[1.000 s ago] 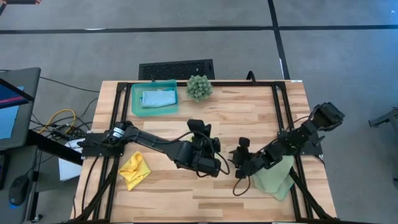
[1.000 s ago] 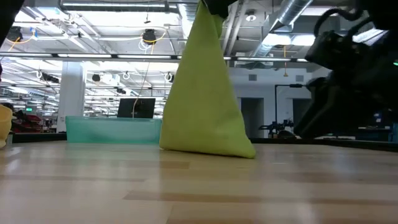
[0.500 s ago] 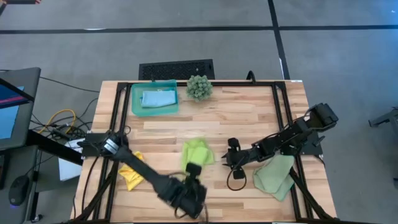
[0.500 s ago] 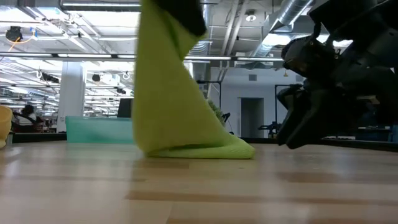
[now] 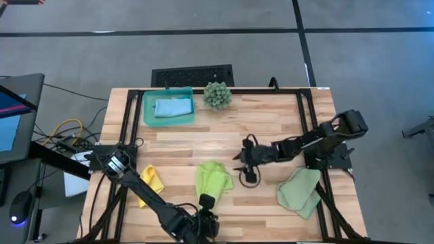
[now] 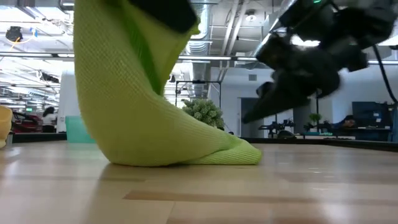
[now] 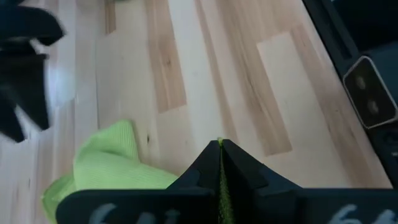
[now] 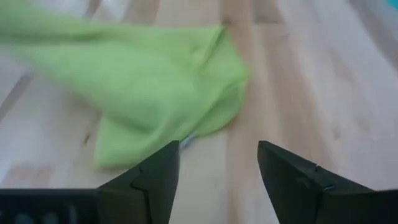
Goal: Fold microfiber towels
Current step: Fold the light green microfiber cloth
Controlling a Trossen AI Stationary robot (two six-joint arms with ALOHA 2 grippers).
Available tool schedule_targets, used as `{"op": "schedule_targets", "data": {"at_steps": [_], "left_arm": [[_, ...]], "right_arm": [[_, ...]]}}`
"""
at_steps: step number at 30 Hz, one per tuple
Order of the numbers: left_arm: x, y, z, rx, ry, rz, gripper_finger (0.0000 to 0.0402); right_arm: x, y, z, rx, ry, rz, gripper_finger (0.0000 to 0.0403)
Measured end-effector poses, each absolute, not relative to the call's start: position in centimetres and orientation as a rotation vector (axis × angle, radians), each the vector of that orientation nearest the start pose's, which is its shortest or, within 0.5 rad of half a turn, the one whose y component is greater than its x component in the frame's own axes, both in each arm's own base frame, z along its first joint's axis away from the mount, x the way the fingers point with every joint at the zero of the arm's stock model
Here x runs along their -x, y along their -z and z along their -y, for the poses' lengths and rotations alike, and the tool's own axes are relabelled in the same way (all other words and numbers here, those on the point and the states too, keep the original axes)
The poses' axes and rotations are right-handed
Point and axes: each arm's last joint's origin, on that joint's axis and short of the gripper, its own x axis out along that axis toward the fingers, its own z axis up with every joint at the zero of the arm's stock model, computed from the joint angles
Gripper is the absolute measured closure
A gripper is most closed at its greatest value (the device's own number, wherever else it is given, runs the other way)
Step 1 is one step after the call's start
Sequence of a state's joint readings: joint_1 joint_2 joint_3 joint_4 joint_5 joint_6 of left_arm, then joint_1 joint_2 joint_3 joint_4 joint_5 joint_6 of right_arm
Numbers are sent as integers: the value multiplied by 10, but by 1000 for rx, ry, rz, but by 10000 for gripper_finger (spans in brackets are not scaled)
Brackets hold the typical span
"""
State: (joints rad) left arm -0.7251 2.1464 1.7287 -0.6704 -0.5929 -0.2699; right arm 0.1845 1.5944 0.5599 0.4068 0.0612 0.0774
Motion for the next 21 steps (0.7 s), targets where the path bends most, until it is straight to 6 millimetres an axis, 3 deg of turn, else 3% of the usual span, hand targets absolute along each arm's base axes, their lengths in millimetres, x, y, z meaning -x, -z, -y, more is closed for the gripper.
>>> {"op": "schedule_targets", "data": {"at_steps": [4,10,14,21], "left_arm": [[-354,-200,287,-387,-11,-853,401],[-355,-200,286,-379,-17,-854,401],[-355,-200,286,-374,-19,-854,401],[-354,-200,286,-369,-23,-858,401]], "right_arm": [[-292,-129,-44,-9,-160,-616,170],[-324,-120,-50,-51,-267,-644,191],[-342,-113,-48,-51,-210,-698,203],[-353,-107,-33,-70,-129,-749,221]]}}
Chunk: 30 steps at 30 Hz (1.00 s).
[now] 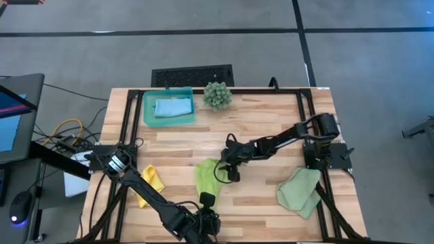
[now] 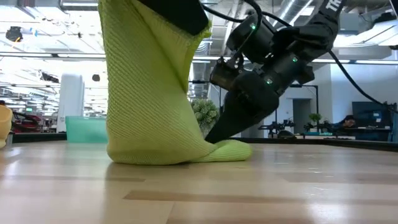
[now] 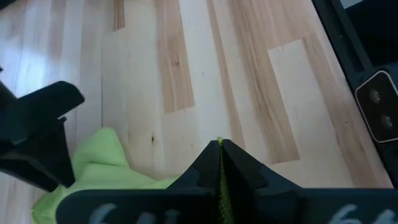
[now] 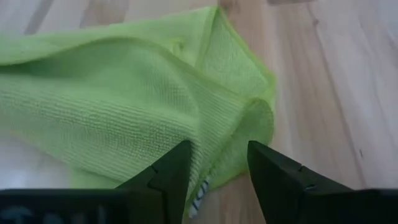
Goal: Fold microfiber towels
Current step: Fold the light green microfiber cloth
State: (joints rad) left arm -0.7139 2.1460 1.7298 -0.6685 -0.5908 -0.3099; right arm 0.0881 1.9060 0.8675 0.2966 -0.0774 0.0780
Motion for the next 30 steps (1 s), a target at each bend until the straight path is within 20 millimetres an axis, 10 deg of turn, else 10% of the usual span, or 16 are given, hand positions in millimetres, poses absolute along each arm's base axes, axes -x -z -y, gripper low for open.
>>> {"op": "schedule_targets", "data": {"at_steps": [14,30], "left_arm": [[-353,-199,285,-354,-31,-869,401],[-352,-199,285,-346,-39,-876,401]], "right_arm": [[-328,-135,-52,-36,-602,-833,239],[-355,-130,-25,-188,-227,-678,239]]}}
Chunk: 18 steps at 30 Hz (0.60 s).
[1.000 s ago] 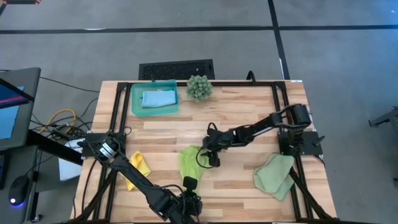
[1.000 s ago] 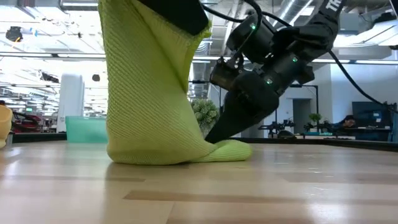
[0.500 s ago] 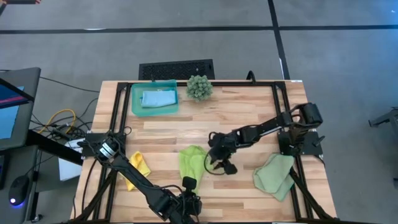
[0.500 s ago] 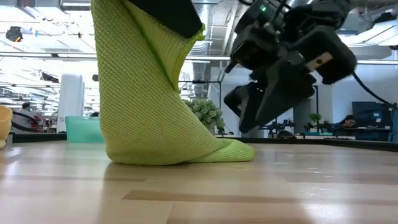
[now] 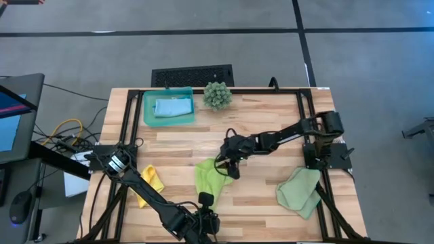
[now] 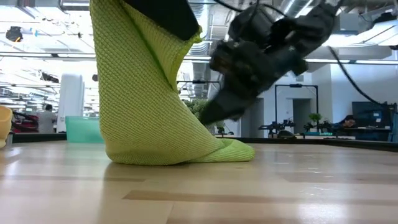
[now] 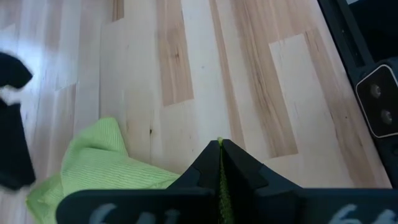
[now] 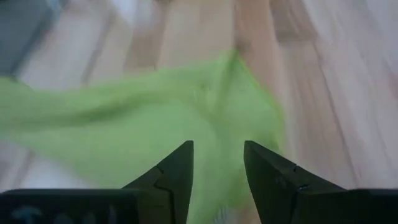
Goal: Fold microfiber towels
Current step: Fold the light green microfiber cloth
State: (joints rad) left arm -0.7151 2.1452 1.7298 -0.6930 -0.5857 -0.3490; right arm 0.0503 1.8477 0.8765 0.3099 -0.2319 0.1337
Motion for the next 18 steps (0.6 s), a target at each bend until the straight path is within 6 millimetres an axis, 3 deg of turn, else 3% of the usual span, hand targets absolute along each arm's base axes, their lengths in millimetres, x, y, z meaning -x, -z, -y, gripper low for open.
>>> {"op": "schedule_targets", "data": {"at_steps": [6,10,18], "left_arm": [[-352,-199,284,-345,-42,-880,401],[-352,-199,284,-337,-46,-881,401],[-352,-199,284,-339,-48,-886,401]], "right_arm": [[-365,-110,-26,-188,-226,-696,240],[-370,-116,-20,-169,-152,-663,240],[-370,-107,-17,-165,-141,-693,240]]}}
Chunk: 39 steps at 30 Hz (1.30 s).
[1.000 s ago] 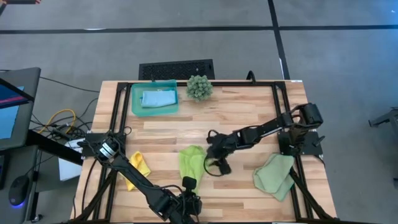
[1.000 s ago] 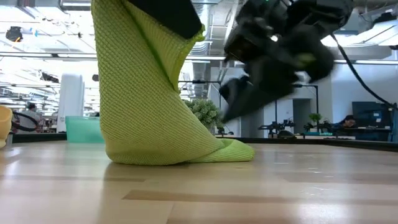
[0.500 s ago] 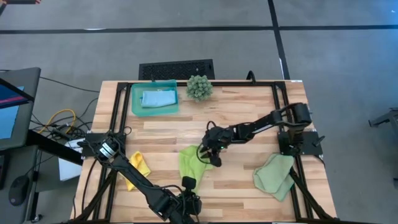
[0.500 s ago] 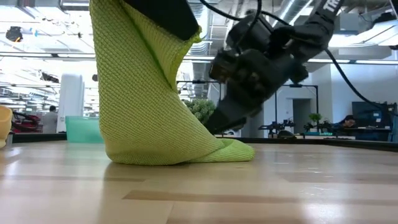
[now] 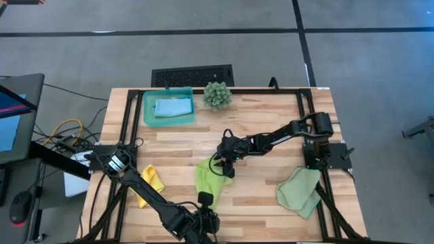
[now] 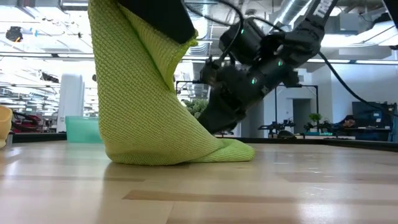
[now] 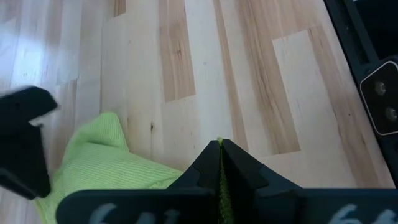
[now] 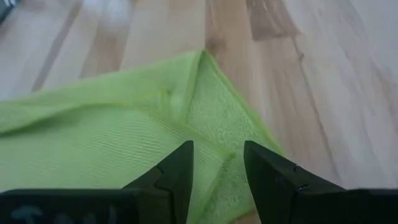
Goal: Fold microfiber towels
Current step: Fold the light green microfiber cloth
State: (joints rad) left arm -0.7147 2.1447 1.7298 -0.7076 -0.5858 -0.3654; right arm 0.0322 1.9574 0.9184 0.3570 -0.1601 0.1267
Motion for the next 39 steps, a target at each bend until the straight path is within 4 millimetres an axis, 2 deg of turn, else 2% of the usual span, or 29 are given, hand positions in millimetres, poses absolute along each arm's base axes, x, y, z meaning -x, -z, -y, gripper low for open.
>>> {"op": "schedule_targets", "data": {"at_steps": [6,10,20,22,25,28,31,35,39], "left_arm": [[-352,-199,284,-338,-49,-885,401],[-352,-199,284,-339,-49,-885,401],[-352,-199,283,-349,-62,-877,401],[-351,-199,283,-361,-80,-871,401],[-347,-199,285,-380,-125,-852,401],[-341,-200,288,-425,-182,-826,401],[-333,-209,294,-479,-259,-759,401],[-321,-234,309,-564,-380,-591,401],[-303,-263,326,-635,-505,-391,401]], "right_arm": [[-371,-99,-18,-175,-175,-710,241],[-370,-97,-17,-152,-185,-719,260],[-369,-97,-20,-54,-249,-710,392],[-368,-105,-21,-38,-254,-694,389],[-365,-131,-25,-13,-270,-616,387],[-350,-156,-32,31,-291,-593,397],[-324,-184,-39,59,-287,-539,394],[-277,-216,-51,105,-256,-504,398],[-226,-255,-73,121,-291,-400,397]]}}
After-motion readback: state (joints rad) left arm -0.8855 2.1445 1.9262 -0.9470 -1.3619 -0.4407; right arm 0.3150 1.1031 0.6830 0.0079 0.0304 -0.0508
